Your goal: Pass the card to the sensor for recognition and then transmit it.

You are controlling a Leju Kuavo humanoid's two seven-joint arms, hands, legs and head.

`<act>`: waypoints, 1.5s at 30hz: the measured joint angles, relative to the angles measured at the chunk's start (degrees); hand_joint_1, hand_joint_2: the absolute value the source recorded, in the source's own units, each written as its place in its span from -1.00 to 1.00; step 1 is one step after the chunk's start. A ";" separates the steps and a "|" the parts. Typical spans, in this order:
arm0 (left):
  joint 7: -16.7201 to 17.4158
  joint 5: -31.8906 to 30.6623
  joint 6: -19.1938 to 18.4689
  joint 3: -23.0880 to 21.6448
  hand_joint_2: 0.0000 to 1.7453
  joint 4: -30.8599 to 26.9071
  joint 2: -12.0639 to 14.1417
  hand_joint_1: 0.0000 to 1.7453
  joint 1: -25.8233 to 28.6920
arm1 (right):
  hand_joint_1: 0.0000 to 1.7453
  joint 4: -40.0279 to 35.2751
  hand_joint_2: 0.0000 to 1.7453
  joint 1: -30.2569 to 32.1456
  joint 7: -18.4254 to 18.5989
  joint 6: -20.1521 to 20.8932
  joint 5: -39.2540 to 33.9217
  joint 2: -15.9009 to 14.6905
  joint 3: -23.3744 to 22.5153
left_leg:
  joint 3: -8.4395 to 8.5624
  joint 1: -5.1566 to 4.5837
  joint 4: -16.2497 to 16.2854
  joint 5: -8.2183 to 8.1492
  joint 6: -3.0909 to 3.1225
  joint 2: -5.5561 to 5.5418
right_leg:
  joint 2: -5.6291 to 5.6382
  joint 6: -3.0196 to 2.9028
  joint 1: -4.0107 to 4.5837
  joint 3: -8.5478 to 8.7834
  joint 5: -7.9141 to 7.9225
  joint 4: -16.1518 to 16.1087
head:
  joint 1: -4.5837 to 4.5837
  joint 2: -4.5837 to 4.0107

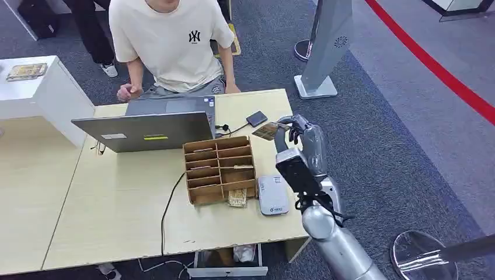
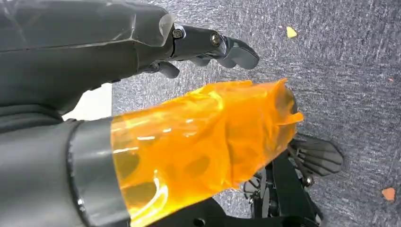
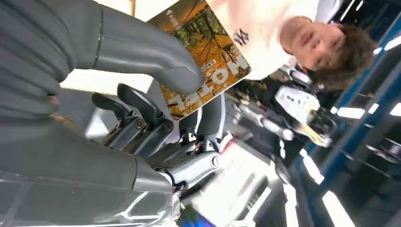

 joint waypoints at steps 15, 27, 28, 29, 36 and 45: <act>-0.70 2.16 0.00 1.16 -1.00 0.00 -0.07 -1.00 0.21 | 1.00 -1.90 1.00 5.74 1.49 10.70 -12.64 -1.29 -4.55 | -0.01 0.00 0.00 0.00 0.00 0.01 | 0.01 0.00 0.00 -0.02 0.00 0.00 | -0.02 0.00; -0.68 2.49 0.04 2.03 -1.00 0.00 -0.07 -1.00 0.26 | 1.00 0.15 1.00 6.57 3.87 14.35 -13.04 -2.23 -4.48 | -0.02 0.00 0.00 0.00 0.00 0.01 | 0.01 0.00 0.00 -0.01 0.00 0.00 | 0.00 0.00; -0.70 2.51 0.04 2.10 -1.00 0.00 -0.07 -1.00 0.27 | 1.00 0.55 1.00 6.58 4.02 14.68 -13.04 -2.30 -4.48 | -0.02 0.00 0.00 0.00 0.00 0.01 | 0.00 0.00 0.00 -0.01 0.00 0.00 | -0.02 0.00; -0.68 2.51 0.04 2.19 -1.00 0.00 -0.07 -1.00 0.27 | 1.00 0.85 1.00 6.57 4.11 14.81 -13.04 -2.38 -4.46 | -0.03 0.00 0.00 0.00 0.00 0.01 | 0.00 0.00 0.00 -0.01 0.00 0.00 | 0.00 0.00; -0.70 2.84 0.04 2.49 -1.00 0.00 -0.09 -1.00 0.26 | 1.00 2.97 1.00 6.18 5.12 16.23 -12.77 -3.00 -4.44 | -0.03 0.00 0.00 0.00 0.00 0.01 | 0.00 0.00 0.00 -0.01 0.00 0.00 | 0.00 0.00; -0.70 3.06 0.04 2.86 -1.00 0.00 -0.09 -1.00 0.26 | 1.00 4.45 1.00 5.54 5.84 17.14 -11.94 -3.36 -4.37 | -0.03 0.00 0.00 0.00 0.00 0.01 | 0.00 0.00 0.00 -0.01 0.00 0.00 | -0.02 0.00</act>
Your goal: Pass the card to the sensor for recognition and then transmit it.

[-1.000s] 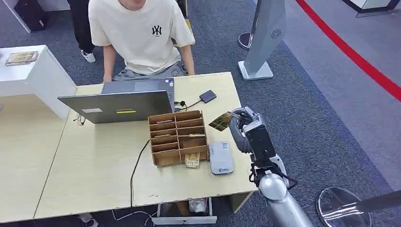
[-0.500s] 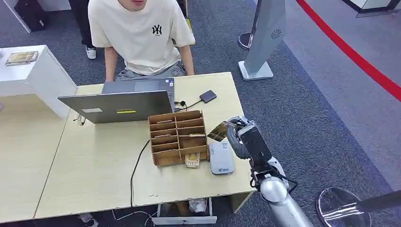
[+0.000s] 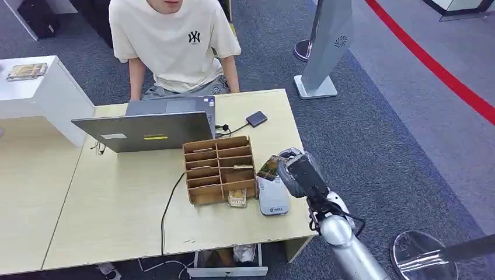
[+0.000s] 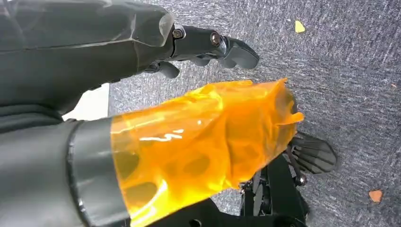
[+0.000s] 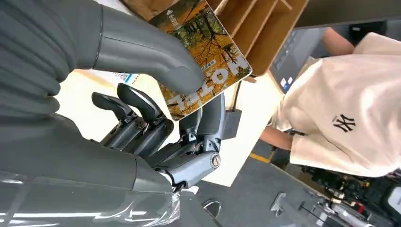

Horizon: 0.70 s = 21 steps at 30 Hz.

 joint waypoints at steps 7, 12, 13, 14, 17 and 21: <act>0.13 0.22 -0.04 0.48 -1.00 0.00 -0.24 -1.00 -0.01 | 1.00 4.42 1.00 -2.05 1.71 1.55 2.97 -0.39 0.94 | 0.00 0.00 0.00 0.00 0.00 -0.01 | 0.00 0.00 0.00 0.00 0.00 0.00 | 0.02 0.00; 0.13 0.33 -0.04 0.55 -1.00 0.00 -0.26 -1.00 0.01 | 1.00 5.66 1.00 -2.51 1.70 1.68 3.02 -0.39 0.96 | 0.00 0.00 0.00 0.00 0.00 0.00 | 0.00 0.00 0.00 0.00 0.00 0.00 | 0.00 0.00; 0.13 0.37 -0.04 0.57 -1.00 0.00 -0.26 -1.00 0.00 | 1.00 5.80 1.00 -2.58 1.70 1.73 3.04 -0.39 0.96 | 0.00 0.00 0.00 0.00 0.00 0.00 | 0.00 0.00 0.00 0.00 0.00 0.00 | 0.00 0.00; 0.15 0.37 -0.04 0.57 -1.00 0.00 -0.26 -1.00 0.00 | 1.00 6.01 1.00 -2.65 1.71 1.75 3.04 -0.39 0.96 | -0.01 0.00 0.00 0.00 0.00 0.00 | 0.00 0.00 0.00 0.00 0.00 0.00 | 0.00 0.00; 0.15 0.39 -0.04 0.59 -1.00 0.00 -0.26 -1.00 0.00 | 1.00 6.49 1.00 -2.82 1.71 1.92 3.08 -0.39 0.96 | 0.00 0.00 0.00 0.00 0.00 0.00 | 0.00 0.00 0.00 0.00 0.00 0.00 | 0.00 0.00; 0.15 0.39 -0.04 0.66 -1.00 0.00 -0.26 -1.00 0.00 | 1.00 6.87 1.00 -2.89 1.71 1.97 3.08 -0.39 0.96 | 0.00 0.00 0.00 0.00 0.00 0.00 | 0.00 0.00 0.00 0.00 0.00 0.00 | 0.00 0.00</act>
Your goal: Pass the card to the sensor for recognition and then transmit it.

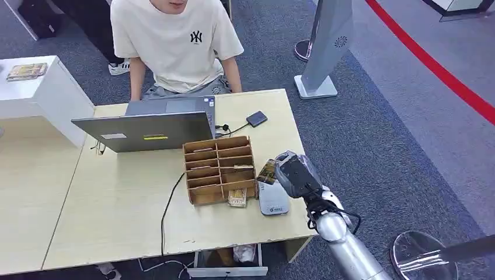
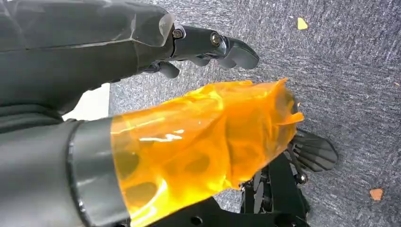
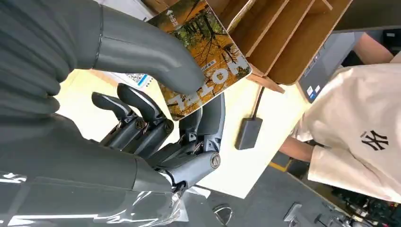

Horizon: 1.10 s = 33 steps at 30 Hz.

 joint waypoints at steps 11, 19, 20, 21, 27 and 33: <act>0.07 0.33 -0.11 0.85 -1.00 0.00 -0.04 -1.00 -0.01 | 1.00 1.16 1.00 -0.45 0.48 1.22 1.07 0.00 -0.02 | 0.01 0.00 0.00 0.00 0.00 0.00 | 0.00 0.00 0.00 0.00 0.00 0.00 | 0.00 0.00; 0.07 0.39 -0.09 1.31 -1.00 0.00 -0.30 -1.00 -0.01 | 1.00 2.43 1.00 -0.97 0.83 2.08 2.01 0.00 -0.02 | 0.00 0.00 0.00 0.00 0.00 0.00 | 0.00 0.00 0.00 0.00 0.00 0.00 | 0.00 0.00; 0.07 0.42 -0.09 1.33 -1.00 0.00 -0.33 -1.00 -0.01 | 1.00 2.56 1.00 -1.03 0.87 2.19 2.01 0.00 -0.02 | 0.00 0.00 0.00 0.00 0.00 0.00 | 0.00 0.00 0.00 0.00 0.00 0.00 | 0.02 0.00; 0.07 0.42 -0.11 1.36 -1.00 0.00 -0.37 -1.00 -0.01 | 1.00 2.69 1.00 -1.07 0.90 2.27 2.01 0.00 -0.02 | 0.00 0.00 0.00 0.00 0.00 0.00 | 0.00 0.00 0.00 0.00 0.00 0.00 | 0.00 0.00; 0.24 0.50 -0.15 1.73 -1.00 0.00 -0.48 -1.00 -0.01 | 1.00 3.65 1.00 -1.48 1.36 2.78 2.56 -0.02 -0.02 | 0.01 0.00 0.00 0.00 0.00 0.00 | 0.00 0.00 0.00 0.00 0.00 0.00 | 0.00 0.00; 0.41 0.85 -0.15 2.25 -1.00 0.00 -0.50 -1.00 -0.01 | 1.00 4.46 1.00 -1.69 1.77 3.12 2.82 -0.39 -0.09 | 0.01 0.00 0.00 0.00 0.00 0.00 | 0.00 0.00 0.00 0.00 0.00 0.00 | 0.02 0.00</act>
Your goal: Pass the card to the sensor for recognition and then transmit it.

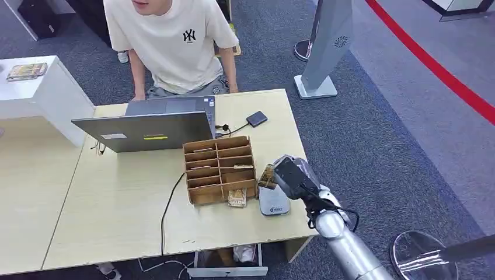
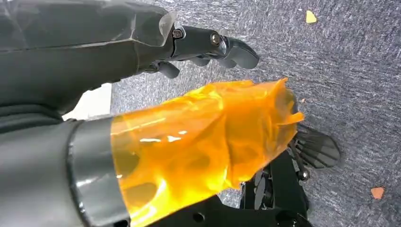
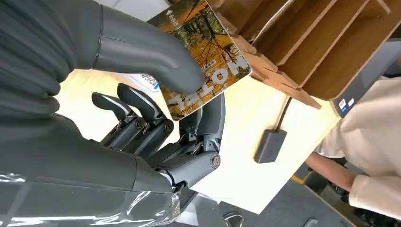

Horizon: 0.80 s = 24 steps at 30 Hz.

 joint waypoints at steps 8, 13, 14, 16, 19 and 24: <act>0.02 0.00 -0.22 0.42 -1.00 0.00 -0.02 -1.00 0.01 | 1.00 1.09 1.00 -0.11 0.79 1.42 0.22 -0.46 -0.02 | 0.00 0.00 0.00 0.00 0.00 0.00 | 0.00 0.00 0.00 0.00 0.00 0.00 | 0.00 0.00; 0.02 0.00 -0.37 0.44 -1.00 0.00 -0.02 -1.00 0.01 | 1.00 1.86 1.00 -0.39 1.20 2.08 0.74 -0.55 0.00 | 0.00 0.00 0.00 0.00 0.00 0.00 | 0.00 0.00 0.00 0.00 0.00 0.00 | -0.02 0.00; 0.02 0.00 -0.37 0.44 -1.00 0.00 -0.02 -1.00 0.01 | 1.00 2.01 1.00 -0.45 1.25 2.25 0.96 -0.55 0.02 | 0.00 0.00 0.00 0.00 0.00 0.00 | 0.00 0.00 0.00 0.00 0.00 0.00 | -0.02 0.00; 0.02 0.00 -0.39 0.48 -1.00 0.00 -0.02 -1.00 0.00 | 1.00 2.36 1.00 -0.67 1.35 2.66 1.11 -0.59 0.04 | 0.00 0.00 0.00 0.00 0.00 0.00 | 0.00 0.00 0.00 0.00 0.00 0.00 | -0.02 0.00; 0.02 0.00 -0.42 0.53 -1.00 0.00 -0.02 -1.00 0.01 | 1.00 2.91 1.00 -1.01 1.71 2.91 1.25 -0.61 0.13 | 0.00 0.00 0.00 0.00 0.00 0.00 | 0.00 0.00 0.00 0.00 0.00 0.00 | -0.02 0.00; 0.15 -0.02 -0.50 0.81 -1.00 0.00 -0.02 -1.00 0.00 | 1.00 4.00 1.00 -1.51 1.92 3.50 1.29 -0.81 0.92 | 0.00 0.00 0.00 0.00 0.00 0.00 | 0.00 0.00 0.00 0.00 0.00 0.00 | -0.02 0.00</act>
